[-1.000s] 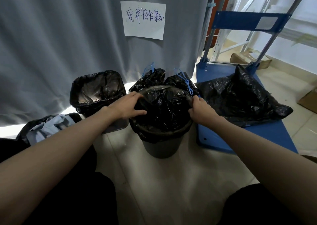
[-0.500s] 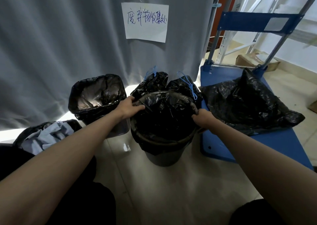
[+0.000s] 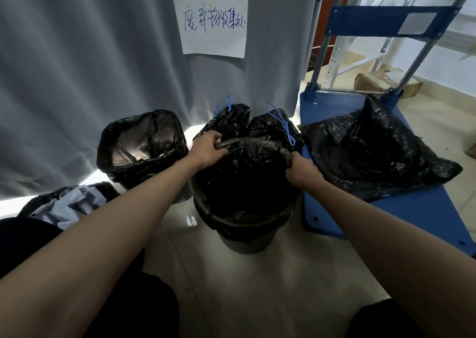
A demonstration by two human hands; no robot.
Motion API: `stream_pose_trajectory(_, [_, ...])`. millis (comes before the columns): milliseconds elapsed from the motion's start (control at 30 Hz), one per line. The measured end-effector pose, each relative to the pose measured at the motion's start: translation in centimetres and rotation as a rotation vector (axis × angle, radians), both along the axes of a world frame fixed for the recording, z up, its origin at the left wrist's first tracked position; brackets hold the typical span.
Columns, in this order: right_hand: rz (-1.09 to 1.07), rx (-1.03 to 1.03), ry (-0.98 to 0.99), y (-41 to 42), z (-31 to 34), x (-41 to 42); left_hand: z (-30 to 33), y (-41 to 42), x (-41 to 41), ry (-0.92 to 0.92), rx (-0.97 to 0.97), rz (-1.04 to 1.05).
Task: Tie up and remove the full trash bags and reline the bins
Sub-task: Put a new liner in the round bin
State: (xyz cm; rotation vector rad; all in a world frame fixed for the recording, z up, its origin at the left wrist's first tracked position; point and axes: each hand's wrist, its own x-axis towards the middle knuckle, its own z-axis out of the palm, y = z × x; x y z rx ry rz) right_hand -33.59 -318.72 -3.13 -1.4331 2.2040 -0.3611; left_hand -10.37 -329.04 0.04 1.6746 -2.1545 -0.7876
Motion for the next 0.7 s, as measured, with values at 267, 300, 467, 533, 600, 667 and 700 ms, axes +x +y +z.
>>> stream_pose_trajectory(267, [0.032, -0.045, 0.008, 0.1, -0.4, -0.1, -1.4, -0.2, -0.4, -0.051, 0.15, -0.042])
stream_pose_trajectory(300, [0.026, -0.041, -0.011, 0.0, -0.4, -0.1, -1.3, -0.2, -0.3, -0.052, 0.171, -0.027])
stream_pose_trajectory(467, [-0.042, -0.043, -0.095, 1.0, -0.2, -0.4, -0.3, 1.1, 0.7, -0.054, 0.127, 0.032])
stream_pose_trajectory(533, [-0.063, -0.048, -0.11, 1.9, 0.2, -0.5, 0.0, 2.3, 1.5, -0.052, 0.069, 0.059])
stream_pose_trajectory(600, [-0.11, -0.079, -0.138, 3.1, 0.8, -0.5, 0.1, 3.9, 2.3, -0.053, 0.011, 0.08])
stream_pose_trajectory(667, [-0.169, -0.146, -0.174, 4.7, 1.5, 0.0, 0.2, 5.7, 2.9, -0.039, -0.049, 0.094])
stream_pose_trajectory(700, [-0.199, -0.188, -0.19, 5.6, 1.8, 0.5, 0.3, 6.8, 3.1, -0.018, -0.078, 0.106])
